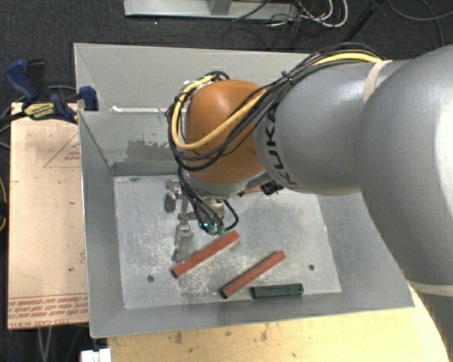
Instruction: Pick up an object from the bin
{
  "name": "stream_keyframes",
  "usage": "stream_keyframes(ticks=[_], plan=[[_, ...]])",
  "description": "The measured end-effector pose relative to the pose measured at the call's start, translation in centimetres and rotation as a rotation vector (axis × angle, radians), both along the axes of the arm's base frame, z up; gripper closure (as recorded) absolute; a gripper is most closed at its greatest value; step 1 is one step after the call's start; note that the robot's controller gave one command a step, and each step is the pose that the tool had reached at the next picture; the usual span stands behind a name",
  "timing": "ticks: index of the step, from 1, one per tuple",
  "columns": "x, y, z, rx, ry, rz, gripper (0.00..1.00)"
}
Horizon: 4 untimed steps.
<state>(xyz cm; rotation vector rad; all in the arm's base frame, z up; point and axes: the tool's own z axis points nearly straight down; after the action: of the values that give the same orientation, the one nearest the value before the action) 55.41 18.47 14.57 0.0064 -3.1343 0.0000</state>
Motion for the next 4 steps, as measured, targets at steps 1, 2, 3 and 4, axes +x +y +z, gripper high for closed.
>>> stream_keyframes(ticks=[1, 2, 3, 4], plan=[[0.2, -0.1, 0.4, 0.001, -0.007, -0.004, 0.0], [-0.8, -2.1, -2.4, 0.005, -0.016, 0.117, 0.0], [-2.3, -5.4, -3.3, 0.001, -0.003, 0.21, 0.0], [-2.7, -5.2, -2.0, 0.002, -0.01, 0.239, 0.0]])
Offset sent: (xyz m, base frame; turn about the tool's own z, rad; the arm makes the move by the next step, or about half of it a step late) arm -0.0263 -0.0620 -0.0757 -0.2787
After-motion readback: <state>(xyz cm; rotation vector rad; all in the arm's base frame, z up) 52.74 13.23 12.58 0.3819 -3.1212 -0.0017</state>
